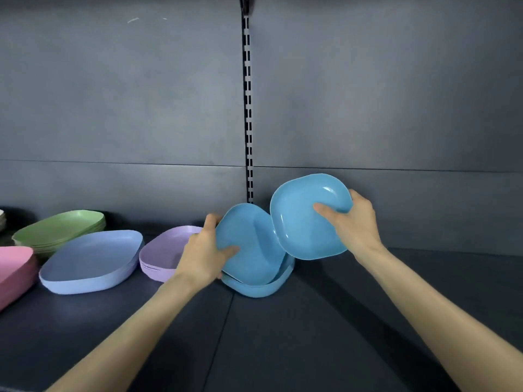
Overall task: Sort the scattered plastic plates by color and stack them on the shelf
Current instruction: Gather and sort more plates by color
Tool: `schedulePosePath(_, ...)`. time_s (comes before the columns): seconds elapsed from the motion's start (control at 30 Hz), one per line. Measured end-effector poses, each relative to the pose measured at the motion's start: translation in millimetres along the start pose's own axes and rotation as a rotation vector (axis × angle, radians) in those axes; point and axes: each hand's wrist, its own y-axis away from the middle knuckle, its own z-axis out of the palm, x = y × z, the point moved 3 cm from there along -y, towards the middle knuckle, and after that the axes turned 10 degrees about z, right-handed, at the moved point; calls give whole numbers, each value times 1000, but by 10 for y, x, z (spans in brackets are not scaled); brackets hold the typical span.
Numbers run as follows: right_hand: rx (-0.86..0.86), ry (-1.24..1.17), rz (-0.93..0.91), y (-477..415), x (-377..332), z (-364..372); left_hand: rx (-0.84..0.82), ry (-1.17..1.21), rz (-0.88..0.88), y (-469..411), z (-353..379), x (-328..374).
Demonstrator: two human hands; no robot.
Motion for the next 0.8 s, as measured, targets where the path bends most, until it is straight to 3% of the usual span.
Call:
schedulePosePath(0.17,99,12,31,73,-17,74,-148,-227,108,-170,-43,-122)
schedulePosePath(0.53,192,5,59,257,37,258,-187,-431,245,-194,63,-260)
schedulePosePath(0.8,81,-139,113,378,120,466,-26,-203,372,-85,-8,-193)
